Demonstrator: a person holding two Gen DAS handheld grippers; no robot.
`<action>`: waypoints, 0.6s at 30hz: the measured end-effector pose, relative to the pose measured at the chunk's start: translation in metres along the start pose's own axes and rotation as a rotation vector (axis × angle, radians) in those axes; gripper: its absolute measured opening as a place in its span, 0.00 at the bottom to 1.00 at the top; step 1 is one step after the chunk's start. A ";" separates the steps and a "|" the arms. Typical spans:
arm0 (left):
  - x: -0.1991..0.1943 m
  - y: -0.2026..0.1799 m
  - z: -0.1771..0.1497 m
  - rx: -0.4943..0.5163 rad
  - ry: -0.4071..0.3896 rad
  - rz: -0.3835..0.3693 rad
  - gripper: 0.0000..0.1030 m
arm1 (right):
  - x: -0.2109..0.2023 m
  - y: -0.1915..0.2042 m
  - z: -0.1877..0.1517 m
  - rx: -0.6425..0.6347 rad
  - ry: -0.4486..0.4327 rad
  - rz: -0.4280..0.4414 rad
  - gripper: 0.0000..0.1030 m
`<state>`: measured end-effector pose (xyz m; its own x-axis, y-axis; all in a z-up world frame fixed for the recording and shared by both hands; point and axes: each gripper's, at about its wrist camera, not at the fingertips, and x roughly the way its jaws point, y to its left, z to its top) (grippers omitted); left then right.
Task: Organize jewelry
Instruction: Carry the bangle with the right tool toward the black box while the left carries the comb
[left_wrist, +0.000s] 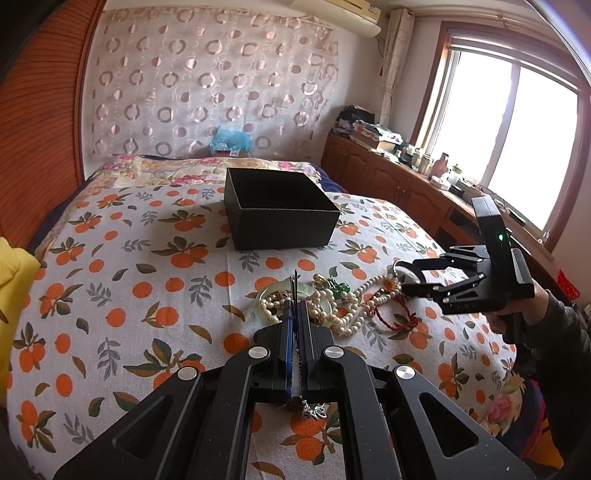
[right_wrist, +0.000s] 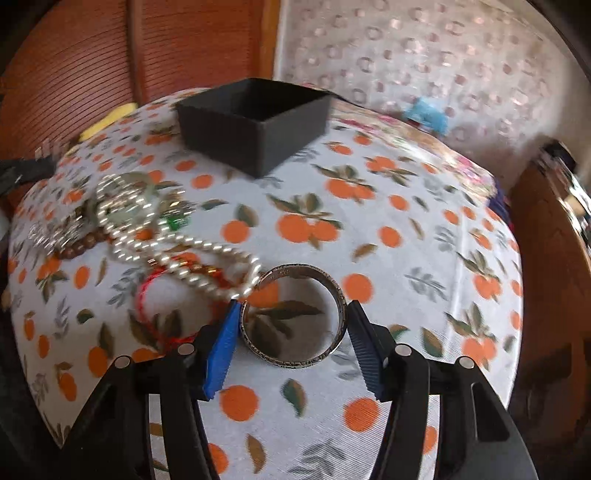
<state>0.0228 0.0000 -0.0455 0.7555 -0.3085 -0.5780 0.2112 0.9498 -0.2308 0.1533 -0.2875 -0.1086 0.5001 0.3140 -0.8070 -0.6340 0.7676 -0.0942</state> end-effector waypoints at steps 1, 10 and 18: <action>0.000 0.000 0.000 0.001 0.000 0.001 0.02 | 0.000 -0.003 0.000 0.008 0.002 -0.015 0.59; 0.000 0.000 0.004 0.014 -0.013 0.006 0.01 | -0.017 -0.011 0.011 0.056 -0.048 -0.051 0.59; -0.003 -0.009 0.037 0.049 -0.060 -0.008 0.01 | -0.027 0.009 0.043 0.011 -0.107 -0.021 0.59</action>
<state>0.0416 -0.0055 -0.0132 0.7889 -0.3138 -0.5283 0.2463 0.9492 -0.1959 0.1592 -0.2650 -0.0630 0.5736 0.3554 -0.7380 -0.6168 0.7803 -0.1035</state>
